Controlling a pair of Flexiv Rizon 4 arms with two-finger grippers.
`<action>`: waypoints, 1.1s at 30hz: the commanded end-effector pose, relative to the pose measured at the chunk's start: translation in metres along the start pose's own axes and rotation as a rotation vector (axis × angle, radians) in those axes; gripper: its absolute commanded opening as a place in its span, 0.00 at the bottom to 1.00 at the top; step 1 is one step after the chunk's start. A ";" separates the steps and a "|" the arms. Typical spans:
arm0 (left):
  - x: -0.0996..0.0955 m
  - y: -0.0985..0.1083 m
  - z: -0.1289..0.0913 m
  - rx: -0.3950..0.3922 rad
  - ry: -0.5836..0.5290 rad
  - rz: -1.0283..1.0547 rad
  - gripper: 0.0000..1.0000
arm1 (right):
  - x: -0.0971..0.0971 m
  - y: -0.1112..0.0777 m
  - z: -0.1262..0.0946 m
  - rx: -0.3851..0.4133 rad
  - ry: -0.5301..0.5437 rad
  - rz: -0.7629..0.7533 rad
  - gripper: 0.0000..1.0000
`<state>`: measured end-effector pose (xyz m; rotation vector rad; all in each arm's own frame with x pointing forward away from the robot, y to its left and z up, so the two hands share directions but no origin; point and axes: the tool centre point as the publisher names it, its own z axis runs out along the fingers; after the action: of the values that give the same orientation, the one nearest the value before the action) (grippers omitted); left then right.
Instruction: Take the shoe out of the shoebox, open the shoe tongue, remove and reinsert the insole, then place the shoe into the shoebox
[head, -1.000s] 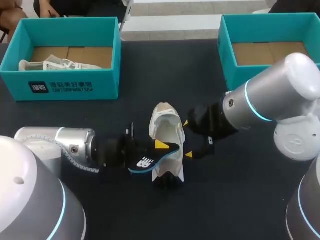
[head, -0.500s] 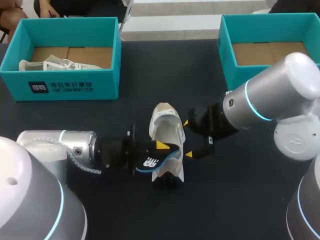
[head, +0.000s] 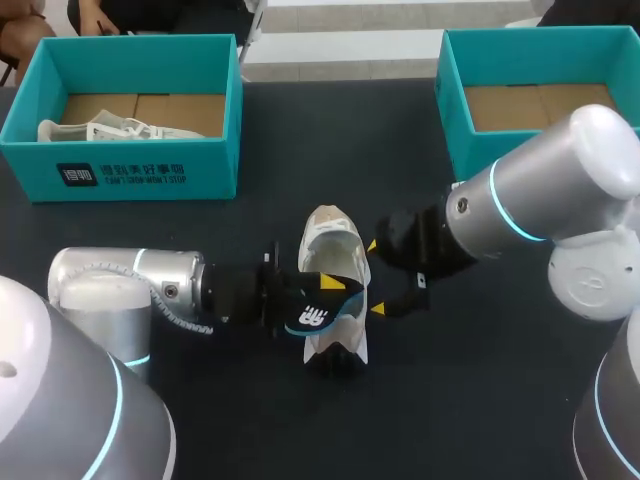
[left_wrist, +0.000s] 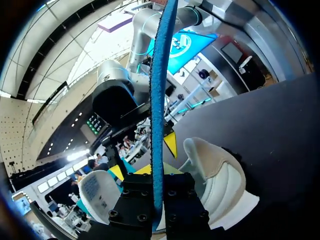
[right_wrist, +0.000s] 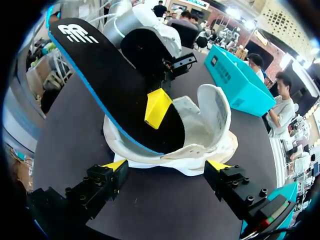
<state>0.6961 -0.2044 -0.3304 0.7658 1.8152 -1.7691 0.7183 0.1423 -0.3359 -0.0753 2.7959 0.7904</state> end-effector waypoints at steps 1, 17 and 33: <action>-0.002 0.011 0.006 -0.004 0.010 0.000 0.00 | 0.001 -0.001 0.001 -0.003 -0.001 -0.001 1.00; -0.002 0.016 0.003 -0.039 -0.020 -0.008 0.56 | 0.001 -0.001 0.001 -0.003 -0.001 -0.001 1.00; -0.019 -0.008 0.003 -0.005 -0.034 0.018 0.47 | 0.001 -0.001 0.001 -0.003 -0.001 -0.001 1.00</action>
<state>0.7073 -0.2118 -0.3175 0.7451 1.7788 -1.7621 0.7184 0.1428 -0.3366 -0.0761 2.7956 0.7919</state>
